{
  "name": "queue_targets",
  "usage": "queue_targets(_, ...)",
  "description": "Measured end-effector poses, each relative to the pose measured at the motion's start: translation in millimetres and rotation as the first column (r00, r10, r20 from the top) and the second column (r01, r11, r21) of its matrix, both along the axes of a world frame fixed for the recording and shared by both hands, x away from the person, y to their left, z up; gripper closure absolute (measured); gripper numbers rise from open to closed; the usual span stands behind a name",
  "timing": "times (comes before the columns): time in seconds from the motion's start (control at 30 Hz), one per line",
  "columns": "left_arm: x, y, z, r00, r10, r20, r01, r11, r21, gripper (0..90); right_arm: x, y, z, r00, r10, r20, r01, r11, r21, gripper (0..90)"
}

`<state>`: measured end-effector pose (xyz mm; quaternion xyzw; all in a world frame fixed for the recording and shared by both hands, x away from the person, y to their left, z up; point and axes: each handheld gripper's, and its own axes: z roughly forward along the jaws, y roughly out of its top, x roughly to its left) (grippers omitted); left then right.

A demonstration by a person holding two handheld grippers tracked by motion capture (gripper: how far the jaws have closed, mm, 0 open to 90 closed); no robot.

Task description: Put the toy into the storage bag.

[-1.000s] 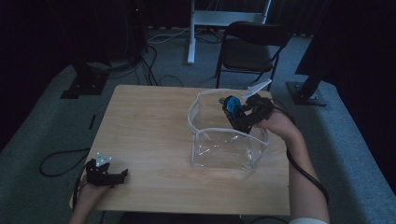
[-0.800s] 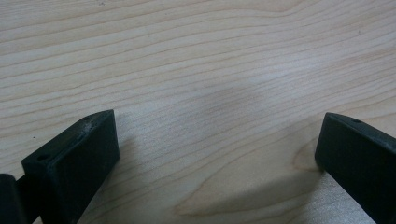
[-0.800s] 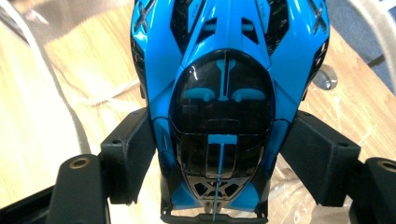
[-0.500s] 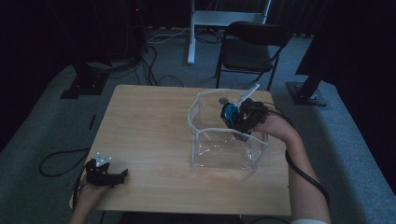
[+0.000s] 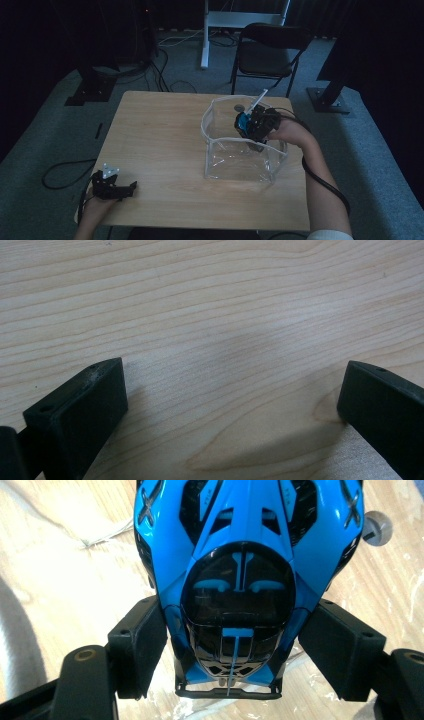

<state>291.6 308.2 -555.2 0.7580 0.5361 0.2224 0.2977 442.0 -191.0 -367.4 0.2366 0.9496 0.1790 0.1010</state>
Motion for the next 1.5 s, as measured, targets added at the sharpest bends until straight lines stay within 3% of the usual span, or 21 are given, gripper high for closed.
queue_targets(0.17,-0.1,0.0,0.0,1.0000,0.000,0.000,0.000,1.0000,-0.001,0.2,6.4,-1.7,2.3,0.9997,-0.016,-0.017,0.016,1.000,0.019,26.9)
queue_targets(0.33,-0.2,-0.1,-0.1,1.0000,-0.001,0.001,0.001,1.0000,-0.001,0.2,16.5,0.4,4.5,0.9992,-0.035,-0.018,0.034,0.999,-0.029,26.9)
queue_targets(0.5,-0.2,-0.1,-0.1,1.0000,-0.001,0.001,0.001,1.0000,-0.002,0.2,18.0,9.0,-3.1,0.9990,-0.039,-0.021,0.036,0.993,-0.116,26.9)
queue_targets(0.7,-0.3,-0.1,-0.2,1.0000,-0.001,0.002,0.001,1.0000,-0.002,0.2,15.8,13.8,-6.9,0.9993,-0.025,-0.027,0.021,0.988,-0.152,26.9)
queue_targets(0.77,-0.3,-0.1,-0.2,1.0000,-0.002,0.002,0.002,1.0000,-0.002,0.2,10.6,19.3,-9.8,0.9995,-0.007,-0.029,0.001,0.981,-0.194,26.9)
queue_targets(1.07,-0.3,-0.1,-0.2,1.0000,-0.001,0.002,0.001,1.0000,-0.002,0.2,-7.9,35.0,-18.0,0.9933,0.075,-0.087,-0.097,0.954,-0.283,26.9)
queue_targets(1.17,-0.3,-0.1,-0.2,1.0000,-0.001,0.002,0.001,1.0000,-0.003,0.2,-11.6,40.3,-21.7,0.9880,0.101,-0.116,-0.132,0.946,-0.297,26.9)
queue_targets(1.33,-0.3,-0.1,-0.2,1.0000,-0.001,0.002,0.001,1.0000,-0.003,0.2,-13.7,46.8,-29.4,0.9764,0.133,-0.170,-0.176,0.946,-0.273,26.9)
queue_targets(1.5,-0.3,-0.1,-0.2,1.0000,-0.001,0.002,0.001,1.0000,-0.003,0.2,-14.3,54.3,-36.0,0.9653,0.161,-0.206,-0.216,0.935,-0.281,26.9)
